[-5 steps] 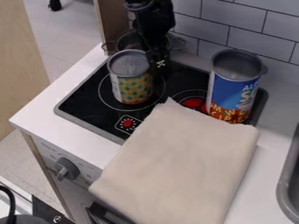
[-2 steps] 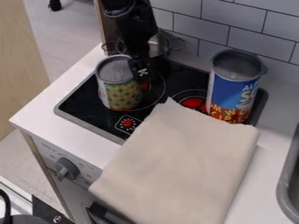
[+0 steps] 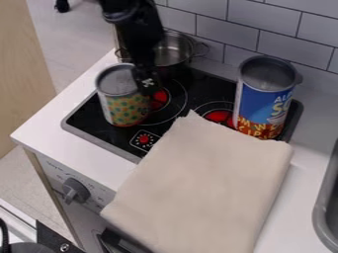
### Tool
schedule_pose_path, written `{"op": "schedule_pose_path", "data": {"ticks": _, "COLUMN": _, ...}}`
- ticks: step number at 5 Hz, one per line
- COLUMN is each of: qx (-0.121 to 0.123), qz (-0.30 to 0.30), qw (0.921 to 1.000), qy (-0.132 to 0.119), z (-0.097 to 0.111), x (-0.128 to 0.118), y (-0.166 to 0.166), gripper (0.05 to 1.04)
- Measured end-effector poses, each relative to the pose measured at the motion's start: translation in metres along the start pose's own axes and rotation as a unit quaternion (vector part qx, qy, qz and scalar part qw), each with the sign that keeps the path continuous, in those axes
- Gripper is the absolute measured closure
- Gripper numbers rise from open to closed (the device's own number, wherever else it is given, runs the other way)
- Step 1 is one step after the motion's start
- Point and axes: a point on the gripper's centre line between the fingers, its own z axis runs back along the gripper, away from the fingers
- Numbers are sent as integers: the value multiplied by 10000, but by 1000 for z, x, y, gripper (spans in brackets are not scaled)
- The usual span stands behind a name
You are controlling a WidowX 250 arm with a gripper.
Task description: Move the can the lower left corner of the burner
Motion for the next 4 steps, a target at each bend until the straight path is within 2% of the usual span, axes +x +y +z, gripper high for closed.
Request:
{"op": "schedule_pose_path", "data": {"ticks": 1, "qx": 60, "qz": 1, "qw": 9997, "qy": 230, "z": -3, "x": -10, "y": -2, "gripper": 86}}
{"op": "schedule_pose_path", "data": {"ticks": 4, "qx": 57, "qz": 112, "qw": 9993, "qy": 350, "z": 2, "x": -28, "y": -1, "gripper": 86}}
